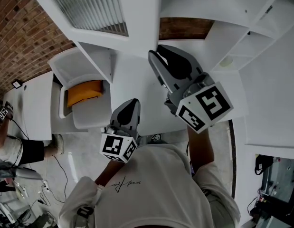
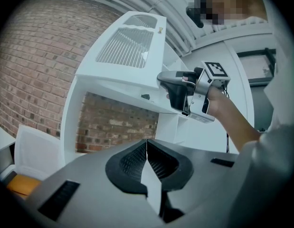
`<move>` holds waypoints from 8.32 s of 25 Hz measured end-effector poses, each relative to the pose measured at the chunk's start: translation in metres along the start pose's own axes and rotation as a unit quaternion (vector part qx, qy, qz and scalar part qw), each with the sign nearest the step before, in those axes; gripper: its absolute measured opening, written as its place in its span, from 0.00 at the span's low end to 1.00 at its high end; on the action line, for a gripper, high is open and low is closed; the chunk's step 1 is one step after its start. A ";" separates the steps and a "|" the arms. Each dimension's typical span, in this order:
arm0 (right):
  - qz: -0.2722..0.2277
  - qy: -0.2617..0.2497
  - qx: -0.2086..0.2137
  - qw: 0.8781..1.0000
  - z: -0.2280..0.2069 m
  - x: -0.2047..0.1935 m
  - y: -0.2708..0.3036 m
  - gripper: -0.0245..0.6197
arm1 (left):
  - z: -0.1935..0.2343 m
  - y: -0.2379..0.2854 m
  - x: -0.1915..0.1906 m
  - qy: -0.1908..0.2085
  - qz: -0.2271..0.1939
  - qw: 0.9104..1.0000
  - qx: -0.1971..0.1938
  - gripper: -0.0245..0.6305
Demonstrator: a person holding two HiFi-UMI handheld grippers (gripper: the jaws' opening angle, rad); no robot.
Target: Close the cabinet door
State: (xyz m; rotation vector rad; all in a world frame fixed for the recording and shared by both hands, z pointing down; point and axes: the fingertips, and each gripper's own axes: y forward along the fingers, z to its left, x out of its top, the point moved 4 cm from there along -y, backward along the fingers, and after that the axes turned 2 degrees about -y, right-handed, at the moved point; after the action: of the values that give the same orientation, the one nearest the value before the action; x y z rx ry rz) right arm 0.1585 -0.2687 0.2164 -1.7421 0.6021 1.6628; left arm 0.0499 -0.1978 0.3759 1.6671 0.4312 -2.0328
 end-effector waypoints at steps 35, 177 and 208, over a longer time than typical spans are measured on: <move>-0.005 0.016 -0.015 1.000 -0.040 -0.003 0.013 0.17 | 0.000 0.019 0.000 -0.002 -0.001 1.000 0.009 0.06; 0.116 -0.068 -0.218 0.967 0.021 -0.102 -0.014 0.08 | 0.050 -0.091 0.007 -0.005 0.007 1.000 -0.011 0.06; 0.159 -0.020 -0.227 0.961 0.151 -0.123 -0.103 0.07 | 0.056 -0.187 0.017 -0.003 -0.020 1.000 -0.009 0.06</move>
State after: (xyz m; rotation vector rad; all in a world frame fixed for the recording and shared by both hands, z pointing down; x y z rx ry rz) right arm 0.1161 -0.1018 0.3547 -1.9983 0.5296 2.1911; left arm -0.1003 -0.0725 0.3610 1.6542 0.4828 -2.0574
